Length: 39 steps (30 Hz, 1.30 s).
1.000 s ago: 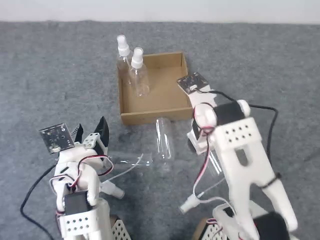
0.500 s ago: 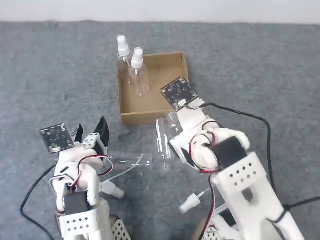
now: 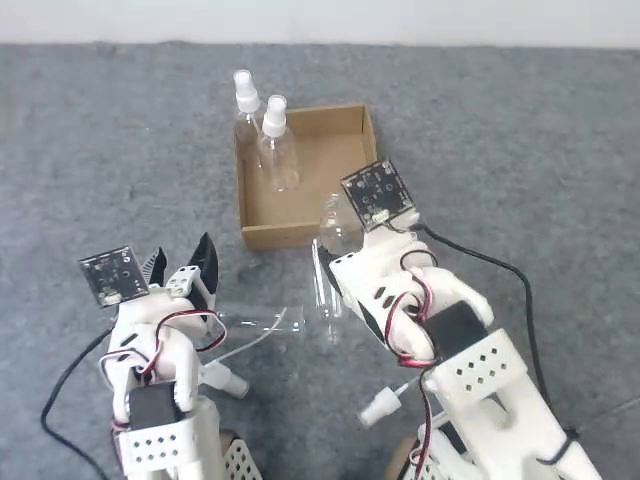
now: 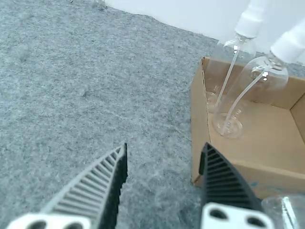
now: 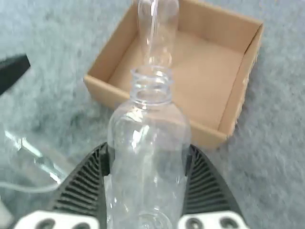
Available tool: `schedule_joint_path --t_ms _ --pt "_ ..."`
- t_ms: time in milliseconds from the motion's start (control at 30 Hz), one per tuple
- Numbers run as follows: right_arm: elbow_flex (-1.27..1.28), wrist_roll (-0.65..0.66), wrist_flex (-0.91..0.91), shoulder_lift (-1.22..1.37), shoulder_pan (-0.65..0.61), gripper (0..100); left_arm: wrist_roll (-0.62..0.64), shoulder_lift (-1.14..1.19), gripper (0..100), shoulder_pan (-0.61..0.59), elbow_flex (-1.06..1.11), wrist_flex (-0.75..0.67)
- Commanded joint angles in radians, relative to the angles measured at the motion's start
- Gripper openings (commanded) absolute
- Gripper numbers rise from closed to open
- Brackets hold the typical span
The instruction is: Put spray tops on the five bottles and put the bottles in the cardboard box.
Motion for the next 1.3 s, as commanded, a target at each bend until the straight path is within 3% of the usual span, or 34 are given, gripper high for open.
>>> schedule_joint_path --t_ms 0,200,367,533,633,800,1000,1267 --pt "0.057 -0.026 -0.133 -0.079 -0.001 0.6 -0.003 -0.021 23 -0.002 -0.018 0.002" --pt "0.196 -0.026 -0.205 -0.189 0.005 0.6 -0.141 -0.021 23 -0.003 -0.018 0.005" --pt "0.321 -0.026 -0.266 -0.332 0.120 0.6 -0.210 -0.021 24 -0.003 -0.018 0.020" --pt "0.437 -0.026 -0.274 -0.496 0.185 0.6 -0.397 -0.021 24 -0.003 -0.033 0.021" --pt "0.494 -0.026 -0.272 -0.590 0.188 0.6 -0.394 -0.021 24 -0.003 -0.064 0.028" --pt "0.566 -0.020 -0.272 -0.720 0.189 0.6 -0.423 -0.021 24 -0.003 -0.211 0.181" --pt "0.601 -0.017 -0.268 -0.802 0.194 0.6 -0.609 -0.020 23 -0.002 -0.417 0.373" --pt "0.601 -0.023 -0.271 -0.806 0.298 0.6 -0.896 -0.018 23 0.005 -0.498 0.535"
